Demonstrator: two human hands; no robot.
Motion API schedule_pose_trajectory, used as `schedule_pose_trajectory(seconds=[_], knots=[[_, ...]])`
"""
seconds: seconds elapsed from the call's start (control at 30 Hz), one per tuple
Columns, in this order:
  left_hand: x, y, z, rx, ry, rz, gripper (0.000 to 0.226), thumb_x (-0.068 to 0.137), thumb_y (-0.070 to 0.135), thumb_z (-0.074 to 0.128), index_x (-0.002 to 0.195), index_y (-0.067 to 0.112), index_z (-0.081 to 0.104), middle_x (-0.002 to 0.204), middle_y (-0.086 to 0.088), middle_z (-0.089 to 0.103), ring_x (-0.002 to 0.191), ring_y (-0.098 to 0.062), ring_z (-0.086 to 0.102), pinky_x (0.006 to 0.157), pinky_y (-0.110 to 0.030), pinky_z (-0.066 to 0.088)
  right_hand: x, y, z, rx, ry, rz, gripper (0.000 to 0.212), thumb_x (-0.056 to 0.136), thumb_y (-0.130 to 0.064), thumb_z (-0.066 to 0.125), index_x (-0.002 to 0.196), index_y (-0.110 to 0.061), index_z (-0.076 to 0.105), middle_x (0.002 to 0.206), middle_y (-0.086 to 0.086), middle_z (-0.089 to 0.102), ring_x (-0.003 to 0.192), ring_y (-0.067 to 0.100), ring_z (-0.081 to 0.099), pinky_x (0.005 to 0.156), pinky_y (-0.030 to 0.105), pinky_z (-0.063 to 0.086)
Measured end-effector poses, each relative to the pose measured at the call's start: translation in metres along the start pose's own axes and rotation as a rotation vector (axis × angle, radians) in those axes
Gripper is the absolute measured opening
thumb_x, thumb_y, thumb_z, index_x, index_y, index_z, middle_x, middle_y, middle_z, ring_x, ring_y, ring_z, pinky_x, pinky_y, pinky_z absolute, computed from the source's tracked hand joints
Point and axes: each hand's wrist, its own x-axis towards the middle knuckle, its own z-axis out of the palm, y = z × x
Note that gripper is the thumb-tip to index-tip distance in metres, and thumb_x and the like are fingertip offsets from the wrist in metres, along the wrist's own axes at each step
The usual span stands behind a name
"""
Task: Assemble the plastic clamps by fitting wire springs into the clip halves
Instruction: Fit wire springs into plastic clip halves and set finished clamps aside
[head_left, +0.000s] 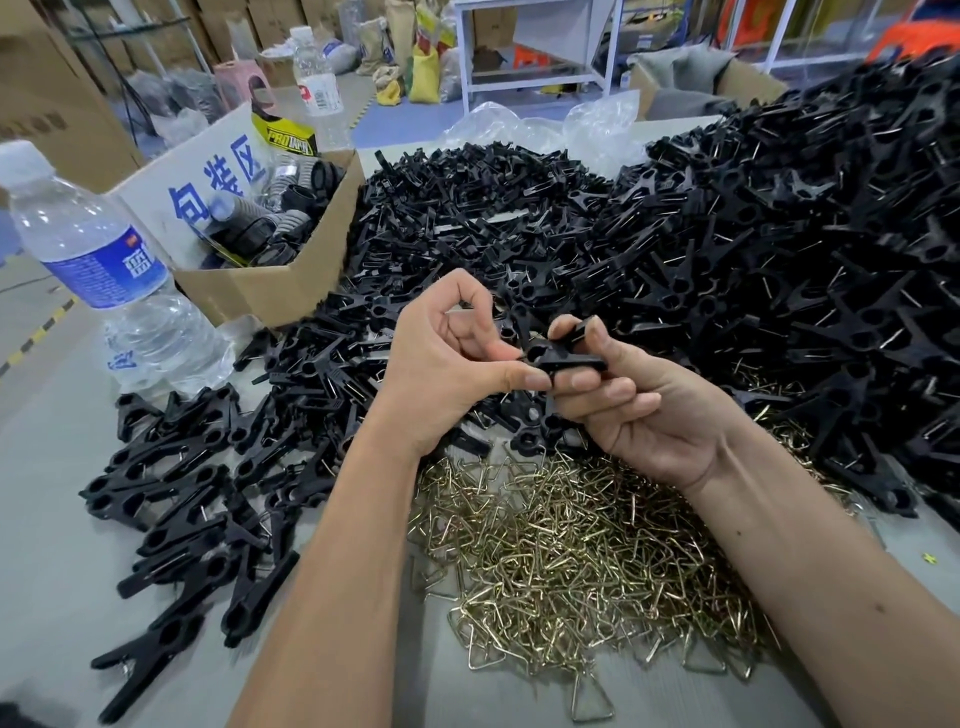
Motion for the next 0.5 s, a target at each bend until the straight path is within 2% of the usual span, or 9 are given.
schedule_pose_trajectory(seconds=[0.1, 0.17, 0.3, 0.37, 0.43, 0.5], knots=[[-0.002, 0.001, -0.001, 0.075, 0.021, 0.011, 0.053, 0.059, 0.015, 0.099, 0.081, 0.023, 0.052, 0.065, 0.0, 0.071, 0.059, -0.006, 0.067, 0.058, -0.02, 0.052, -0.001, -0.001, 0.0, -0.034, 0.013, -0.006, 0.028, 0.083, -0.006, 0.084, 0.106, -0.004, 0.069, 0.076, 0.013, 0.055, 0.053, 0.009, 0.059, 0.038, 0.014, 0.05], [-0.001, 0.001, -0.003, 0.065, 0.014, 0.002, 0.05, 0.06, 0.013, 0.099, 0.081, 0.023, 0.054, 0.068, -0.002, 0.074, 0.062, -0.008, 0.068, 0.06, -0.022, 0.053, -0.001, -0.002, -0.002, -0.054, 0.025, -0.015, 0.028, 0.082, -0.008, 0.085, 0.105, -0.005, 0.069, 0.075, 0.011, 0.054, 0.053, 0.008, 0.058, 0.038, 0.013, 0.049], [-0.001, 0.001, -0.005, -0.028, -0.034, -0.029, 0.042, 0.069, -0.006, 0.089, 0.082, 0.02, 0.059, 0.081, -0.01, 0.079, 0.074, -0.014, 0.076, 0.067, -0.025, 0.059, -0.003, -0.005, -0.006, -0.053, 0.042, -0.025, 0.026, 0.084, -0.008, 0.083, 0.105, -0.006, 0.068, 0.073, 0.009, 0.053, 0.051, 0.006, 0.057, 0.036, 0.013, 0.047], [-0.001, 0.002, -0.004, -0.042, -0.031, -0.012, 0.041, 0.07, -0.008, 0.088, 0.083, 0.019, 0.059, 0.083, -0.01, 0.079, 0.076, -0.017, 0.077, 0.068, -0.026, 0.06, -0.003, -0.005, -0.009, -0.058, 0.05, -0.033, 0.022, 0.086, -0.009, 0.08, 0.105, -0.006, 0.069, 0.072, 0.009, 0.053, 0.05, 0.006, 0.057, 0.035, 0.013, 0.047], [0.0, 0.005, -0.004, -0.057, 0.01, 0.013, 0.041, 0.069, -0.002, 0.091, 0.089, 0.017, 0.06, 0.084, -0.011, 0.079, 0.078, -0.021, 0.078, 0.07, -0.03, 0.061, -0.003, -0.006, -0.007, -0.191, 0.101, -0.09, 0.017, 0.091, -0.016, 0.073, 0.105, -0.007, 0.073, 0.072, 0.007, 0.055, 0.05, 0.005, 0.056, 0.036, 0.012, 0.046], [0.001, 0.005, -0.006, -0.044, 0.13, 0.015, 0.04, 0.071, 0.001, 0.091, 0.094, 0.015, 0.062, 0.087, -0.013, 0.079, 0.081, -0.026, 0.078, 0.074, -0.035, 0.062, -0.001, -0.011, -0.001, -0.42, 0.214, -0.207, 0.023, 0.094, -0.022, 0.067, 0.11, -0.011, 0.077, 0.073, 0.004, 0.058, 0.051, 0.003, 0.054, 0.039, 0.011, 0.045]])
